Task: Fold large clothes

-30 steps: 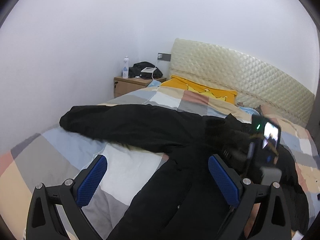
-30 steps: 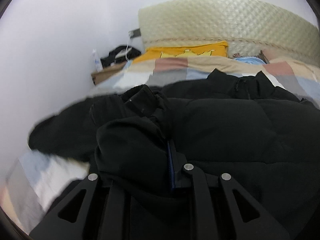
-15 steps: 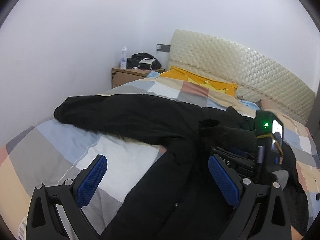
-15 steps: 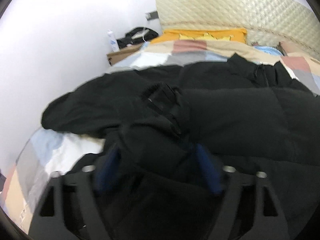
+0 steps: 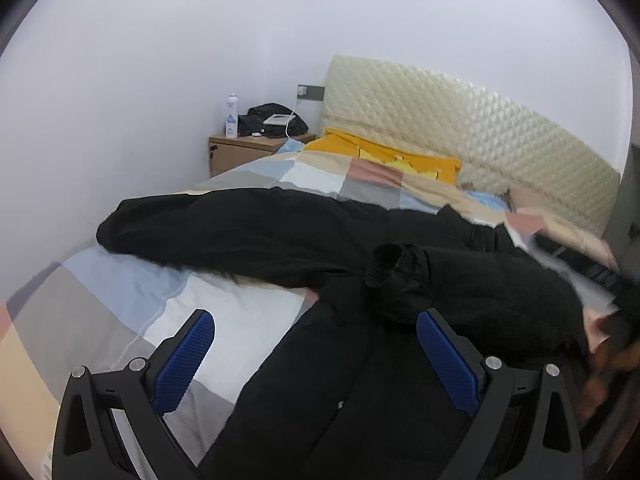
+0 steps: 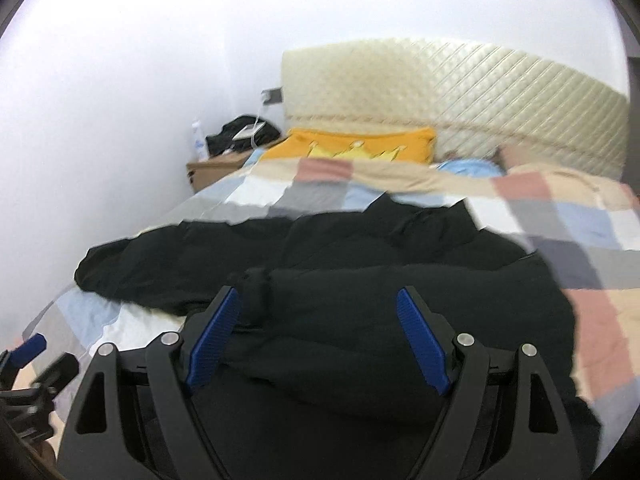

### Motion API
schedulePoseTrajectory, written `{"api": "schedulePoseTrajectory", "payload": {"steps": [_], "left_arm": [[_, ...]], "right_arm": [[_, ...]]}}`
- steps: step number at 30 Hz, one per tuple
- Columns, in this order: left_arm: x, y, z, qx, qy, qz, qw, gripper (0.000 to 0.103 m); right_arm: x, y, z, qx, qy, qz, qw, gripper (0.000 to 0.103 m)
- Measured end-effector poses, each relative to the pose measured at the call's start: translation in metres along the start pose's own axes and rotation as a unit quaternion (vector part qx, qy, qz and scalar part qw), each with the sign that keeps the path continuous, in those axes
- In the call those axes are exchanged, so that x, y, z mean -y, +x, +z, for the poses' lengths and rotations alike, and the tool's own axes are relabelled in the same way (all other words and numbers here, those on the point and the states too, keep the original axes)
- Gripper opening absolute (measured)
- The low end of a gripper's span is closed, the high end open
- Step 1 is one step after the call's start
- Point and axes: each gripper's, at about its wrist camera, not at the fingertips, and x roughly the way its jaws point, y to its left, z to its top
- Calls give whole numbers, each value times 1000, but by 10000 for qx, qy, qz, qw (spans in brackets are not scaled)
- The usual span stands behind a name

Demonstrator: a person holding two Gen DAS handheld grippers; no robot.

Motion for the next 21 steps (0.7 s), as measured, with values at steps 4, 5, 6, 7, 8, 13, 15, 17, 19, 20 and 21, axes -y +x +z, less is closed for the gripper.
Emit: {"api": "schedulePoseTrajectory", "payload": {"steps": [4,5,6,7,8,13,15,17,19,20,21], "left_arm": [[-1,-2,-2,-138,-15,-146,9998,102],[0,-3,-2,-139,-8,-161,9998,102],[2,-5,-2,-133,15,-194,9997,102],[4,-8,-3,-130,59,-236,9996,102],[7,-10,-4,-125,101,-292,9994,102],[18,-24,-8,-116,279,-491,9983,102],[21,-29,-10,-100,344,-553,9978,102],[26,-36,-13,-62,452,-570,9973,102],[30,-41,-17,-65,540,-625,9966,102],[32,-43,-18,-78,558,-660,9962,102],[35,-45,-19,-94,577,-712,9957,102]], "right_arm": [[17,-40,11,274,-73,-222,9994,81],[22,-52,13,352,-79,-279,9990,81],[26,-62,13,398,-59,-332,9986,81],[32,-76,13,437,43,-429,9981,81],[36,-86,13,475,139,-468,9977,81],[51,-134,-2,602,440,-441,9962,81],[53,-146,-10,575,382,-508,9963,81],[56,-157,-18,570,326,-532,9964,81],[60,-168,-27,568,274,-526,9966,81],[63,-174,-33,572,257,-530,9966,81],[65,-179,-37,567,242,-541,9966,81]]}}
